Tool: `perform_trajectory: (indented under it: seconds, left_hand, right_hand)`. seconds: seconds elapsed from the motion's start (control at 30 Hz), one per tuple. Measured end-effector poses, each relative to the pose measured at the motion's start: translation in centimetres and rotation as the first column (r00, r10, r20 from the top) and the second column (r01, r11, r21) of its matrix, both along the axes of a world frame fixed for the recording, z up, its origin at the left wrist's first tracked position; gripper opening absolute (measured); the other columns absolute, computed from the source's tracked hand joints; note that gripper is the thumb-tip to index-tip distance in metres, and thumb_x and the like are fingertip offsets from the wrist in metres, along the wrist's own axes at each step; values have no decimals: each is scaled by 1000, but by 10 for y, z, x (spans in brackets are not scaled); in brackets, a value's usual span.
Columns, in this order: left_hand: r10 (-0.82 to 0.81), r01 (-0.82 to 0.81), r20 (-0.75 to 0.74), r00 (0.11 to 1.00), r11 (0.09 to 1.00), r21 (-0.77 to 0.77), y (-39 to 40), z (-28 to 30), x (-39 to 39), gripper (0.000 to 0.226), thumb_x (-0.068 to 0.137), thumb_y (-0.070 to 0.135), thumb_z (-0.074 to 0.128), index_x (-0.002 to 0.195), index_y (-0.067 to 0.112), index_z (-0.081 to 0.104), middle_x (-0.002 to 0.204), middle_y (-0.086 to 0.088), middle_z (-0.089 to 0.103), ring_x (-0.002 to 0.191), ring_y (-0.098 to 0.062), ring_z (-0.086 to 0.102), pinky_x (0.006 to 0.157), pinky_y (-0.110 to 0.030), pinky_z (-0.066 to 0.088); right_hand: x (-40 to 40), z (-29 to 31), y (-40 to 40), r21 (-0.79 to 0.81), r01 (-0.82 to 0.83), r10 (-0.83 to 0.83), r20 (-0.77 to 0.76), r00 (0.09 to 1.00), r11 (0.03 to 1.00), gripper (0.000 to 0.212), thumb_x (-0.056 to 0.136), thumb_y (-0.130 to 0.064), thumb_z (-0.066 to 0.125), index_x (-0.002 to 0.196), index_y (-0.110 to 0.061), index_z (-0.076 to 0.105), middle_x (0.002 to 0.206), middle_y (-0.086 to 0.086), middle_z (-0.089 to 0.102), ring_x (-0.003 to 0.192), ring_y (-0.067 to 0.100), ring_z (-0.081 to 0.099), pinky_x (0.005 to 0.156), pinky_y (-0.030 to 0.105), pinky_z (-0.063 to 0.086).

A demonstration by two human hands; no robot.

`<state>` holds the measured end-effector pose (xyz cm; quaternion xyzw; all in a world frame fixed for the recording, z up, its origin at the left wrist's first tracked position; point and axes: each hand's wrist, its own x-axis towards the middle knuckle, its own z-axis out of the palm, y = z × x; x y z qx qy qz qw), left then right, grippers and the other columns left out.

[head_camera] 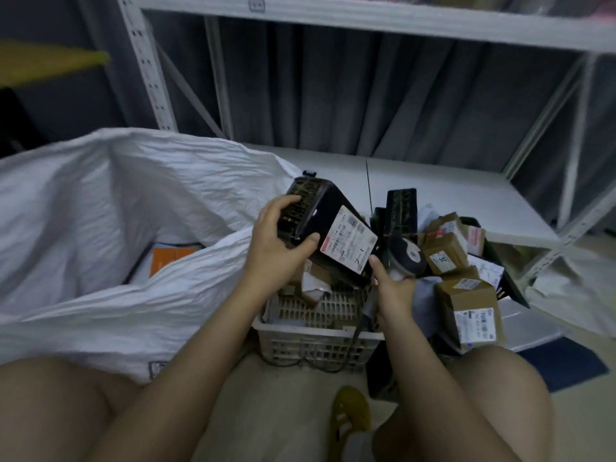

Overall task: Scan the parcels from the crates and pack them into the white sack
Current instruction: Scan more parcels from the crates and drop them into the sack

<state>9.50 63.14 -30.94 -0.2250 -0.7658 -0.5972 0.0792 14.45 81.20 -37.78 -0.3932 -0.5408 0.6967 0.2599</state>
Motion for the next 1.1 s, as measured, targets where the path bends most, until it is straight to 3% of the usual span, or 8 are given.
perform_trajectory:
  seconds: [0.17, 0.33, 0.47, 0.57, 0.77, 0.87, 0.97, 1.1]
  left_hand:
    - [44, -40, -40, 998, 995, 88, -44, 48, 7, 59, 75, 27, 70, 128, 32, 44, 129, 9, 50, 118, -1, 48, 96, -18, 43]
    - [62, -66, 33, 998, 990, 128, -98, 78, -2, 67, 83, 4, 68, 135, 30, 34, 111, 26, 44, 88, 29, 48, 75, 0, 41]
    - [90, -110, 123, 988, 980, 164, -140, 91, -10, 66, 82, 31, 73, 136, 35, 36, 125, 5, 55, 106, -1, 58, 91, -23, 47]
    - [92, -134, 178, 980, 962, 240, -163, 93, -14, 64, 88, 27, 65, 143, 33, 33, 127, 7, 58, 110, -7, 59, 85, -21, 47]
    - [271, -308, 177, 946, 921, 238, -214, 106, -27, 64, 87, 23, 68, 143, 26, 37, 134, 1, 55, 119, -18, 56, 103, -39, 44]
    - [352, -359, 76, 933, 929, 94, -232, 123, -28, 65, 88, 19, 67, 145, 22, 37, 125, 10, 50, 113, -9, 51, 96, -25, 41]
    - [363, -363, 31, 931, 932, -16, -245, 133, -34, 66, 88, 19, 67, 146, 20, 36, 130, 5, 52, 110, -6, 49, 91, -21, 38]
    - [374, -371, -2, 928, 919, -132, -249, 140, -44, 63, 87, 23, 67, 144, 25, 40, 134, 1, 54, 105, -7, 53, 84, -20, 39]
  right_hand:
    - [-4, 48, -24, 43, -34, 39, -113, 993, 999, 75, 78, -28, 81, 139, -4, 44, 136, 10, 55, 126, 26, 51, 99, 31, 43]
    - [-18, 102, -57, 137, -80, 111, -239, 965, 987, 68, 77, -23, 81, 135, -7, 49, 126, 2, 59, 122, 21, 54, 101, 30, 42]
    - [-30, 128, -87, 239, -128, 195, -286, 938, 963, 65, 79, -20, 80, 135, -9, 50, 132, 4, 59, 124, 20, 53, 106, 34, 41]
    - [-41, 140, -112, 293, -174, 263, -302, 916, 940, 61, 81, -24, 78, 133, -10, 50, 130, 5, 61, 123, 19, 54, 107, 36, 42]
    - [-51, 158, -146, 335, -353, 447, -265, 854, 873, 40, 87, -28, 71, 122, -21, 52, 118, 1, 64, 102, 18, 64, 96, 37, 49]
    - [-45, 167, -155, 480, -467, 618, -224, 753, 743, 33, 87, -22, 72, 113, -25, 52, 106, 3, 66, 88, 18, 64, 70, 23, 54]
    - [-40, 175, -165, 624, -622, 800, -10, 600, 474, 30, 85, -16, 73, 110, -21, 59, 93, -4, 66, 78, 12, 59, 57, 18, 50]
    - [-40, 173, -181, 738, -626, 817, 185, 546, 252, 38, 74, -21, 80, 110, -28, 67, 104, -10, 71, 96, 8, 64, 79, 28, 53]
